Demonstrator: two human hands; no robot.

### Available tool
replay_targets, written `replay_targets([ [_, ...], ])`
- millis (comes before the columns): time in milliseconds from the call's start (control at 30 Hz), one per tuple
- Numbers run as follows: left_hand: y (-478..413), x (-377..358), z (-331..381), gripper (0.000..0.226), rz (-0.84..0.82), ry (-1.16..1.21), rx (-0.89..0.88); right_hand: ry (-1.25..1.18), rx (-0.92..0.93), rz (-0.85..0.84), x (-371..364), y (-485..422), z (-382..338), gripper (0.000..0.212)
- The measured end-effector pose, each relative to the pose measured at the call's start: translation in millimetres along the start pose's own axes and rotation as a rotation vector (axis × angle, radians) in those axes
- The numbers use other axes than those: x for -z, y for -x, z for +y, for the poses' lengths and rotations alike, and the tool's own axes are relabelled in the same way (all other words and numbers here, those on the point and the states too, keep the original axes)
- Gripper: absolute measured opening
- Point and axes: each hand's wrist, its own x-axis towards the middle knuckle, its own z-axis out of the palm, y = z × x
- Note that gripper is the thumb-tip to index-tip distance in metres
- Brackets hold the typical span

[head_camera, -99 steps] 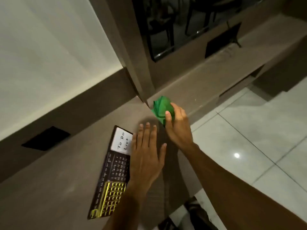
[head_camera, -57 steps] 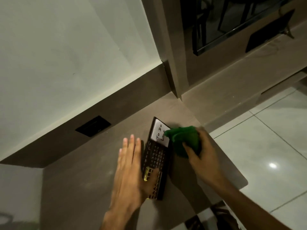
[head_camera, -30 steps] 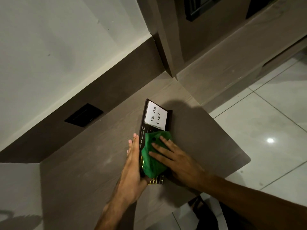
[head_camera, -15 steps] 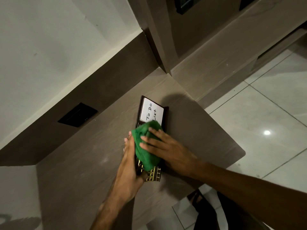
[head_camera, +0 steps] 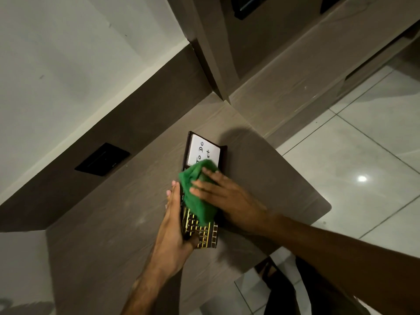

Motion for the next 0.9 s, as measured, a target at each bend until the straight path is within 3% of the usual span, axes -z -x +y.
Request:
replay_targets([
  [133,0.4,1.4,0.9,0.13,-0.007,0.022,0.026,0.058,-0.116,-0.046,5.6,23.9,10.4,0.081],
  [333,0.1,1.1,2.4,0.13,-0.008,0.025,0.014,0.067,0.121,-0.091,-13.1,19.2,-5.5,0.068],
  [500,-0.4,1.8,1.6,0.129,-0.007,0.024,0.022,0.149,-0.082,-0.091,20.5,8.3,35.8,0.074],
  [600,-0.1,2.5,0.6,0.129,-0.008,0.023,0.022,0.149,-0.163,-0.043,12.0,15.9,25.6,0.081],
  [800,-0.1,1.3,-1.5,0.129,-0.013,0.018,0.003,0.072,0.022,-0.075,-9.2,32.7,-7.3,0.081],
  [900,-0.5,1.0,-3.4,0.129,-0.005,-0.004,0.003,0.069,-0.053,-0.014,1.2,4.8,4.5,0.082],
])
